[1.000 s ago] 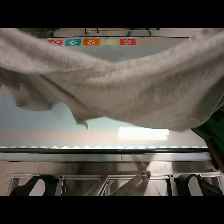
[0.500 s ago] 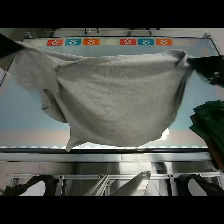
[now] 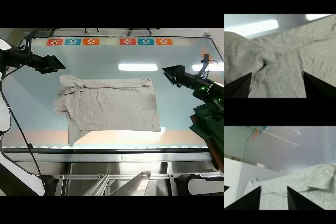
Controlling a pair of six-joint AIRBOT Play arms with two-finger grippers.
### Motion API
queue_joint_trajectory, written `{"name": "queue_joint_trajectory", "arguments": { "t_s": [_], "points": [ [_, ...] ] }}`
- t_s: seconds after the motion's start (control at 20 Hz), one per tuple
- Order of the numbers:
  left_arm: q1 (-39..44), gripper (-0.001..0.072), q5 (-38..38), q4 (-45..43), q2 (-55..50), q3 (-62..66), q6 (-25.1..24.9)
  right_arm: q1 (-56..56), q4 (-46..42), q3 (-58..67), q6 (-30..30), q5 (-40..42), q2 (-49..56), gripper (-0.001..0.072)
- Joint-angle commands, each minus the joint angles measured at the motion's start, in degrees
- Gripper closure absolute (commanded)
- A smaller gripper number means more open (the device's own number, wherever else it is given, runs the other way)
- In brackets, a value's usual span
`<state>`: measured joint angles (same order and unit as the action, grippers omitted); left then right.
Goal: Fold the shirts.
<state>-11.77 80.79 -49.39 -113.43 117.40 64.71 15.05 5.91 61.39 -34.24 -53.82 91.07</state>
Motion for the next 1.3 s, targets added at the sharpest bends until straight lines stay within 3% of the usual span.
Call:
{"name": "queue_joint_trajectory", "arguments": {
  "t_s": [0.0, 0.2, 0.35, 0.55, 0.85, 1.05, 1.25],
  "points": [
    [-3.3, -0.0011, 0.7, 0.8, -1.4, -1.7, 1.1, 5.6, -4.9, 2.2, -1.2, -10.4, 1.3, 0.0347],
    [-10.8, -0.0009, 12.7, 0.9, 2.7, -11.9, 4.0, 13.1, -30.7, 1.4, -14.8, -22.2, -1.6, 0.0348],
    [-13.6, 0.0010, 15.2, 0.9, 6.7, -25.4, 4.0, 14.1, -43.0, -4.0, -18.1, -23.7, -3.7, 0.0349],
    [-14.1, 0.0008, 12.5, 0.9, 10.8, -37.9, 2.1, 13.9, -45.0, -11.5, -18.1, -20.1, -4.2, 0.0348],
    [-11.8, 0.0009, 6.7, 0.8, 11.2, -45.1, 2.2, 8.0, -45.0, -18.4, -20.1, -14.2, -4.1, 0.0348],
    [-8.5, 0.0009, 2.0, -2.9, 10.6, -44.5, 2.6, 0.8, -44.4, -18.6, -20.9, -12.1, -2.0, 0.0349],
    [-4.6, 0.0010, 3.7, -5.6, 7.7, -41.6, 4.0, -4.3, -43.2, -18.6, -20.9, -11.0, -0.9, 0.0350]
  ]
}}
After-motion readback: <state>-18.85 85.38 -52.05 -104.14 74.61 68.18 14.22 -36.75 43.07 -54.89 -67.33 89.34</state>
